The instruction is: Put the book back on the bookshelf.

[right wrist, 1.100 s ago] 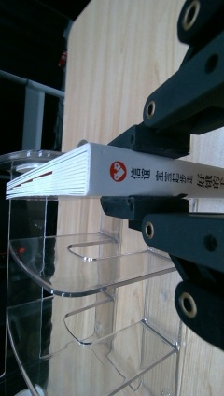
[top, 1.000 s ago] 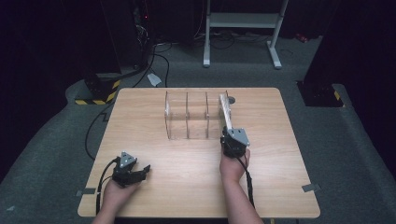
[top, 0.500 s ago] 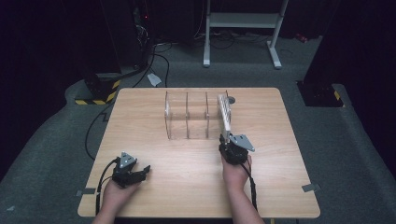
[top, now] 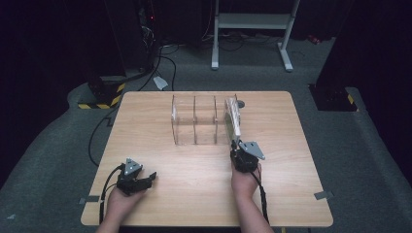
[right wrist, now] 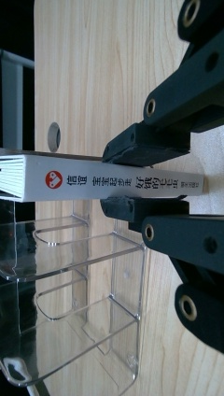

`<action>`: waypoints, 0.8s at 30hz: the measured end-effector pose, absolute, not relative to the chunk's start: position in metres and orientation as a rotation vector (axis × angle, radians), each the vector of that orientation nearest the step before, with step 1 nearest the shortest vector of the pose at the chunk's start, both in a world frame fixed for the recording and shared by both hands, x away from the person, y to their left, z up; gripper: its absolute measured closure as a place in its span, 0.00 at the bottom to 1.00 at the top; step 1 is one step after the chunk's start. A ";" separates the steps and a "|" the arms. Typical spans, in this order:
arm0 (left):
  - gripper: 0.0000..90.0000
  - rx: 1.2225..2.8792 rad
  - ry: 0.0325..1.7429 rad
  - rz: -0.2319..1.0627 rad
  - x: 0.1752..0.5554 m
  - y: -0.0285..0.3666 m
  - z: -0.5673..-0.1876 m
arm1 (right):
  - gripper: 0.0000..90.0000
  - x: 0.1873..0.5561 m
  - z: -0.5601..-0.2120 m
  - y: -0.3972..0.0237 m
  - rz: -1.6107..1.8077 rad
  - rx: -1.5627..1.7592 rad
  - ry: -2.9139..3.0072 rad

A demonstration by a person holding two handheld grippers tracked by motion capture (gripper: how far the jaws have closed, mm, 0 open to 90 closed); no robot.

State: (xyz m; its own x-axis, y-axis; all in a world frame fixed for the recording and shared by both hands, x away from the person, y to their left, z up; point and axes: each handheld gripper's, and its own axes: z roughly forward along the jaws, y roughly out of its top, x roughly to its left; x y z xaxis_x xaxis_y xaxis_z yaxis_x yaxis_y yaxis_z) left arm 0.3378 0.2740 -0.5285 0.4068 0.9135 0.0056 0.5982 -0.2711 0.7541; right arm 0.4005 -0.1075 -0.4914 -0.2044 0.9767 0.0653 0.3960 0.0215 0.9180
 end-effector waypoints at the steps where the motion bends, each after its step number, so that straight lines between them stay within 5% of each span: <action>1: 0.36 1.983 1.284 0.591 0.338 0.274 -0.528 | 0.81 0.401 -0.491 -0.107 1.160 1.416 1.662; 24: 0.36 1.984 1.283 0.589 0.338 0.274 -0.528 | 0.81 0.407 -0.489 -0.104 1.137 1.416 1.655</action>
